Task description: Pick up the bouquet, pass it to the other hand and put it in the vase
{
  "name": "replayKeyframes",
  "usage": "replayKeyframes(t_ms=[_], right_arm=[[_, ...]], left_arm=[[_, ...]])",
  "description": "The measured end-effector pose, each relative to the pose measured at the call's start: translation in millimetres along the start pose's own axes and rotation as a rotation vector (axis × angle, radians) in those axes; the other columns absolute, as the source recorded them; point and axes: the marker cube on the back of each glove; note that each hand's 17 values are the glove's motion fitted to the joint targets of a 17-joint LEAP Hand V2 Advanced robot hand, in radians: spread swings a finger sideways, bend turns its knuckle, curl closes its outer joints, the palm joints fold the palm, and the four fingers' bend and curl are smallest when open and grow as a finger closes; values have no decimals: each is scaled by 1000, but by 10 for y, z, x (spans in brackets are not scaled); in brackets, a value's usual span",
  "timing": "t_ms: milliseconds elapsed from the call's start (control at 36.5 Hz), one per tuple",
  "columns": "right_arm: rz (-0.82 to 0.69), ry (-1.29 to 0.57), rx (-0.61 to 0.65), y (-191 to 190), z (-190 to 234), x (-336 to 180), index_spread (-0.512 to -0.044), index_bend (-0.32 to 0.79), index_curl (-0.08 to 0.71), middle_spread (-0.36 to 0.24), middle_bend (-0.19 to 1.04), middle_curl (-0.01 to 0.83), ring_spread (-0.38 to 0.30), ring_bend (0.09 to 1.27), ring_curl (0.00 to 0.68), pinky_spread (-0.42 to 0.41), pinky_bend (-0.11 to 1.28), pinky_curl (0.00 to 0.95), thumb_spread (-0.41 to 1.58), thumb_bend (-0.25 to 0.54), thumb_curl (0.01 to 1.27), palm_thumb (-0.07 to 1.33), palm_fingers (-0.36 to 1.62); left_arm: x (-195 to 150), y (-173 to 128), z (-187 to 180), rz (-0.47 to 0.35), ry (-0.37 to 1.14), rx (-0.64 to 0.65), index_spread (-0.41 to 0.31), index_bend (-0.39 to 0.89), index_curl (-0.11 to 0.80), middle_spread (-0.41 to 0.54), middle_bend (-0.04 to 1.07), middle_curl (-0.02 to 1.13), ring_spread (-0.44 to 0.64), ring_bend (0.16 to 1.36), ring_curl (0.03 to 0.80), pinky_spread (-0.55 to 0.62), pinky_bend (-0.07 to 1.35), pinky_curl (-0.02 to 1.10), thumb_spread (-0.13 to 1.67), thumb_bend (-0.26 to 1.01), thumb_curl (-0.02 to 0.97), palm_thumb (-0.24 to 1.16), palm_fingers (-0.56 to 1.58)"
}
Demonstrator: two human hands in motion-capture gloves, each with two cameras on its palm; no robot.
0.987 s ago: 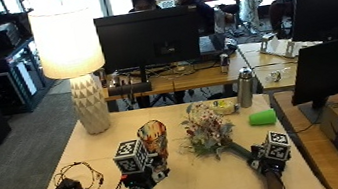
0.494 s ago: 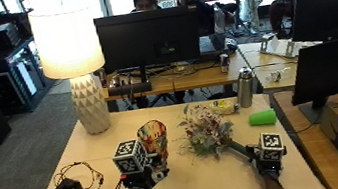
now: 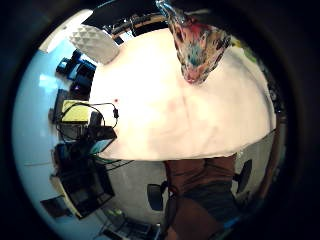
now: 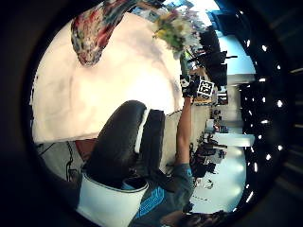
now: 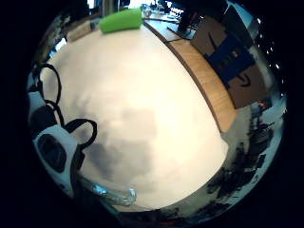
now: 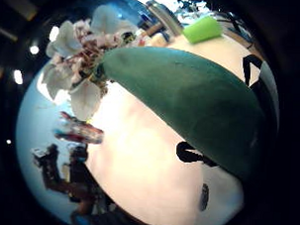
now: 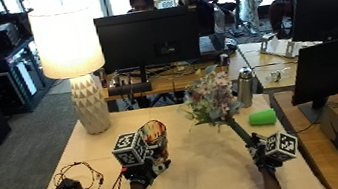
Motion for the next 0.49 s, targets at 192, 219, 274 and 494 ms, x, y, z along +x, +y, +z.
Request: replayKeyframes(t_ms=[192,219,274,494], right_arm=[[-54,-450,129,42,-723,-703,-269,204,387,-176,728,569,-186,993,556,-267,773,484,740,-23,571,943,1388],[-71,-509,135,66,-797,-823,-270,204,393,-176,731,572,-186,996,558,-268,776,486,735,-23,576,943,1385],[-105,-617,134,121,-902,-1057,-270,205,405,-177,734,576,-186,1001,562,-270,782,489,726,-24,585,943,1377],[-210,-953,49,327,-919,-1756,-273,200,443,-177,747,588,-185,1014,570,-274,796,498,703,-26,615,940,1362]], left_arm=[[431,-183,-371,159,200,136,-93,135,277,115,209,338,424,558,253,493,363,332,1075,-21,277,103,163],[521,-220,-422,194,264,151,-93,133,275,114,210,336,420,558,250,488,368,331,1075,-19,278,107,180],[694,-308,-501,263,406,166,-95,136,274,107,215,336,400,560,251,473,374,332,1075,-17,280,117,229],[1201,-574,-673,412,831,69,-87,117,270,57,218,348,284,597,271,399,398,347,1063,5,306,213,385]])
